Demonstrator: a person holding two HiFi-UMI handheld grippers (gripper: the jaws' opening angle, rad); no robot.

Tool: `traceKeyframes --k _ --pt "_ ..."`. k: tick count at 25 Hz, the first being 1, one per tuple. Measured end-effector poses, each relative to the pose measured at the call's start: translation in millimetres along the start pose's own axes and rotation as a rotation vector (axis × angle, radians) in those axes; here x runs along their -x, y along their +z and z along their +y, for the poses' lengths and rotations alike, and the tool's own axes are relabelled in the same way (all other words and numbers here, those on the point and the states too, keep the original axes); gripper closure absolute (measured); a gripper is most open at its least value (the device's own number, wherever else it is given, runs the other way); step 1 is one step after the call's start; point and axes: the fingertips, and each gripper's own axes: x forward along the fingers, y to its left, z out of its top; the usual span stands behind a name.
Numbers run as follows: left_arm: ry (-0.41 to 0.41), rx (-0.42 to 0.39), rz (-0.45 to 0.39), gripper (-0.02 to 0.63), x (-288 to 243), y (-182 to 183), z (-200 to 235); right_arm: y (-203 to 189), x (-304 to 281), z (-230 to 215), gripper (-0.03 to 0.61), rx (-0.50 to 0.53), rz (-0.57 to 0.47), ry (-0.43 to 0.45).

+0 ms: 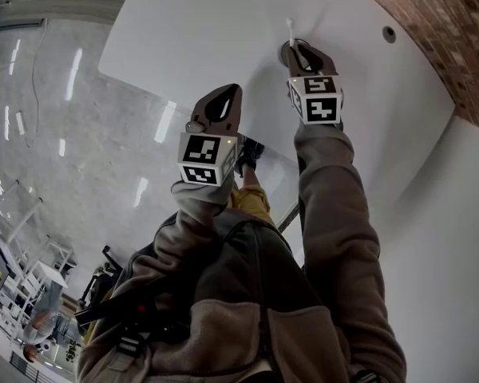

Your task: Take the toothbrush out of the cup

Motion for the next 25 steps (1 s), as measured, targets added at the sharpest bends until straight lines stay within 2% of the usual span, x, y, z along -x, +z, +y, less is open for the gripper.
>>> traceKeyframes --k 7,11,18,25 --pt "0.006 0.008 0.005 0.609 4 -1 4 -1 -12 -1 0.528 0.045 0.063 -0.007" --pt "0.011 0.006 -0.002 0.609 6 0 6 0 -11 -2 0.528 0.045 0.062 -0.007" --pt "0.001 -0.007 -0.020 0.609 12 7 -1 10 4 1 0.529 0.030 0.007 -0.013" --pt "-0.020 -0.035 -0.063 0.609 22 28 -15 46 50 5 0.529 0.013 -0.110 -0.041"
